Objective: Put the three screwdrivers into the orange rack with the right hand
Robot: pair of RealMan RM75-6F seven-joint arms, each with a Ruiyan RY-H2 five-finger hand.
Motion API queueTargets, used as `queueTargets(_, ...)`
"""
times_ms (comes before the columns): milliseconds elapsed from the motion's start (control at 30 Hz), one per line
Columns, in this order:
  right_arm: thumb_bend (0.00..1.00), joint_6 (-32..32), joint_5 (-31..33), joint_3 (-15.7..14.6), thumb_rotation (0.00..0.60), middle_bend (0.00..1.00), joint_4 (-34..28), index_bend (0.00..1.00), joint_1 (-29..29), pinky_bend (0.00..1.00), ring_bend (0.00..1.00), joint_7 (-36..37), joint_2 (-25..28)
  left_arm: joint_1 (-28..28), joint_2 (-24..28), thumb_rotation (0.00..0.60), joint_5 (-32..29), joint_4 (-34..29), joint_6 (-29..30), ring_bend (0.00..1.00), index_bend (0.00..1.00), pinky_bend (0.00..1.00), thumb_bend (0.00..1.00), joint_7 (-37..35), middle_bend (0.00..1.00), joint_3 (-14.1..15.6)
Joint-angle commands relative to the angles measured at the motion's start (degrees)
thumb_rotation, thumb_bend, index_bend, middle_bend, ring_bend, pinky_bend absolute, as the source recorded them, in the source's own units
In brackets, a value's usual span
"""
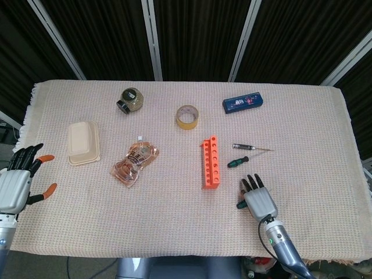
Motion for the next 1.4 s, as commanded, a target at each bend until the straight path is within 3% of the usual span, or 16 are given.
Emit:
queueTargets(33,0.26,-0.1,0.8,0.2,0.600,0.11,0.1,0.45,0.4,0.00,0.00,-0.4,-0.4,0.0,-0.1,0.600,-0.2,0.3,-0.1,0.01,0.25,0.00,0.26,-0.2,0.03,0.0)
queueTargets(500,0.27,1.4,2.9,-0.7,0.600,0.12,-4.4,0.45,1.6,0.00,0.00,-5.5,0.2,-0.4,-0.5,0.600,-0.7,1.6,-0.8,0.01,0.25,0.00,0.27,-1.3,0.03,0.2)
queueTargets(767,0.27,1.0,5.0,-1.0,0.600,0.13,-3.8,0.48,2.5,0.00,0.00,-6.6,-0.6,-0.5,-0.5,0.600,-0.9,1.9,-1.1,0.01,0.25,0.00,0.27,-1.7,0.03,0.4)
queueTargets(1067,0.31,2.0,4.9,-1.2,0.600,0.19,-3.4,0.59,2.9,0.00,0.00,-5.5,-0.7,-0.3,-0.5,0.600,-0.6,2.1,-0.7,0.01,0.25,0.00,0.26,-2.1,0.03,0.6)
queueTargets(1267,0.32,2.6,4.1,-0.2,0.600,0.21,-6.1,0.62,2.8,0.00,0.00,-1.2,1.0,-0.4,-0.5,0.600,-0.7,2.1,-0.5,0.01,0.25,0.00,0.26,-2.1,0.03,0.4)
queueTargets(1400,0.32,0.0,5.2,3.8,0.600,0.21,-12.8,0.62,3.1,0.00,0.00,10.6,6.3,-0.4,-0.4,0.600,-0.5,1.8,-0.4,0.01,0.25,0.00,0.27,-1.9,0.03,0.3)
